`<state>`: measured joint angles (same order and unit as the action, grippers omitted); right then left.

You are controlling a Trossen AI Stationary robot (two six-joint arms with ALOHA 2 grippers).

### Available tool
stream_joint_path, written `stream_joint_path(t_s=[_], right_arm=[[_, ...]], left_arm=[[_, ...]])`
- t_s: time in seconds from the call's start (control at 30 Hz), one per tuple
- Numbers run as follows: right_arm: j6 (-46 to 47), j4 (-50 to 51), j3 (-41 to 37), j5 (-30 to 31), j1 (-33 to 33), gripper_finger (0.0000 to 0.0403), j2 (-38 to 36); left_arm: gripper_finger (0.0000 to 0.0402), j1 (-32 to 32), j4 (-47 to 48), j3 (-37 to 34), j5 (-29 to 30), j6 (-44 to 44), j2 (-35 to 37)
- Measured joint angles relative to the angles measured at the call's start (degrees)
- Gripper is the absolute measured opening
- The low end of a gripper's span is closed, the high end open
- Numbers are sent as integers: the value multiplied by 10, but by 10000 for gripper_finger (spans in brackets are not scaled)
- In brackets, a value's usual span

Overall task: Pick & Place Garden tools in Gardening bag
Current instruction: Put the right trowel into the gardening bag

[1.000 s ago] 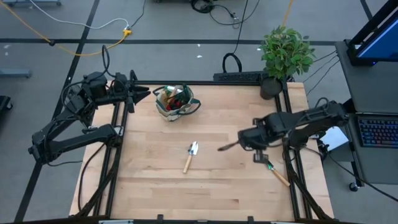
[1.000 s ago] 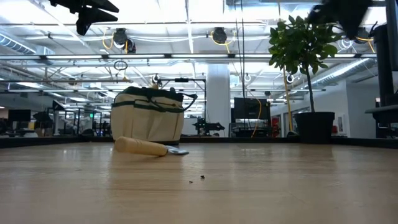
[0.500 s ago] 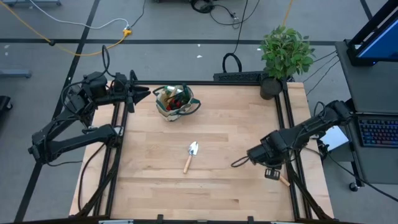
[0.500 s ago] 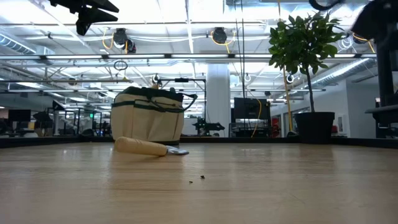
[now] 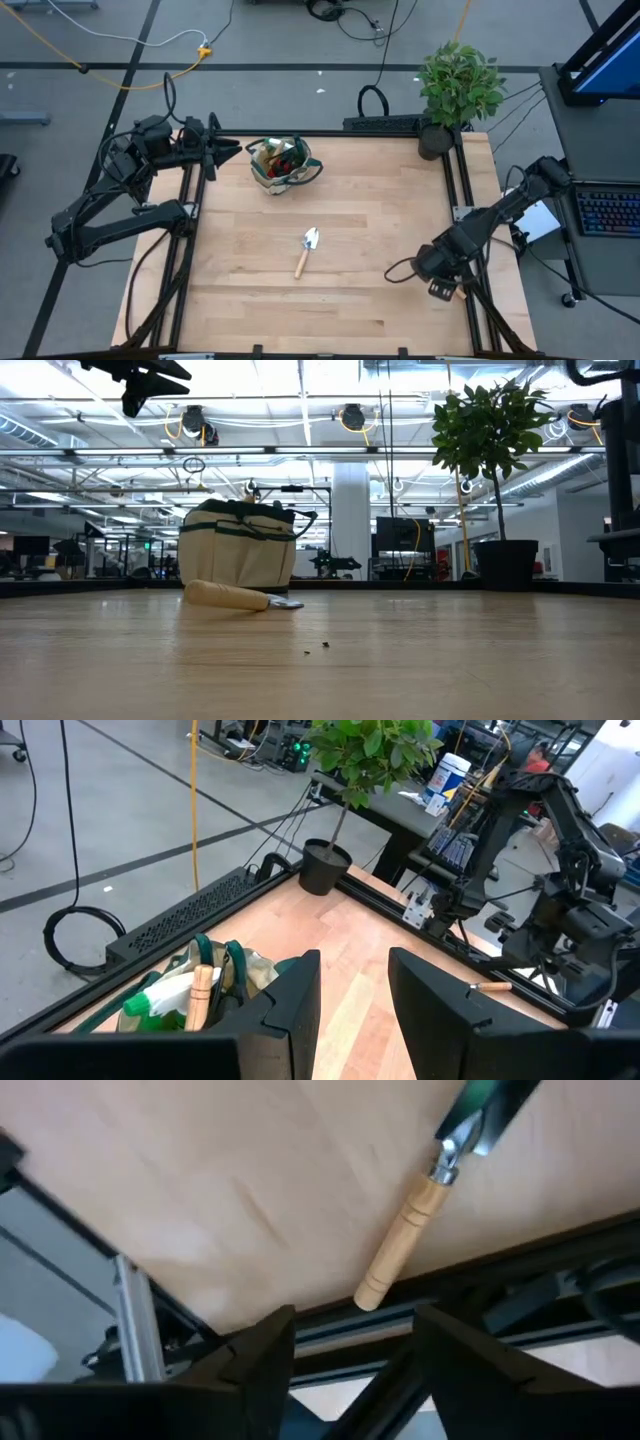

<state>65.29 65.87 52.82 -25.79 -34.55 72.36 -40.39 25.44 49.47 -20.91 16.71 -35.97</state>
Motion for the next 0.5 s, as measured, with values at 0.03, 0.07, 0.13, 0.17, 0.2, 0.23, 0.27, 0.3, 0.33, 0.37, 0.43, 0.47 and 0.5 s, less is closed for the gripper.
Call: stream_joint_path(t_s=[0.03, 0.07, 0.13, 0.17, 0.2, 0.23, 0.27, 0.3, 0.33, 0.37, 0.43, 0.47, 0.5], right_arm=[[15, -9, -5, 0, -5, 200, 0], [34, -19, -12, 0, -9, 204, 0], [73, -43, -25, -1, -19, 209, 0], [92, -57, -33, -5, -24, 211, 0], [109, -70, -43, -14, -27, 212, 0], [127, -85, -54, -19, -32, 212, 0], [145, -97, -63, -21, -36, 212, 0], [162, -106, -72, -26, -39, 211, 0], [175, -111, -80, -28, -42, 211, 0], [189, -115, -89, -29, -44, 211, 0], [209, -131, -105, -29, -46, 212, 0], [217, -143, -112, -29, -46, 213, 0], [224, -155, -117, -28, -46, 214, 0]], left_arm=[[124, 0, 0, 0, 0, 0, 0], [124, 0, 0, 0, 0, 0, 0], [124, 0, 0, 0, 0, 0, 0], [124, 0, 0, 0, 0, 0, 0], [124, 0, 0, 0, 0, 0, 0], [124, 0, 0, 0, 0, -2, 0], [124, 0, 0, 0, 0, -5, 0], [124, 0, 0, 0, 0, -8, 0], [124, 0, 0, 0, 0, -11, 0], [124, 0, 0, 0, 1, -13, 0], [124, 0, 0, 0, 6, -14, 0], [124, 0, 0, 0, 6, -14, 0], [124, 0, 0, 0, 5, -14, 0]])
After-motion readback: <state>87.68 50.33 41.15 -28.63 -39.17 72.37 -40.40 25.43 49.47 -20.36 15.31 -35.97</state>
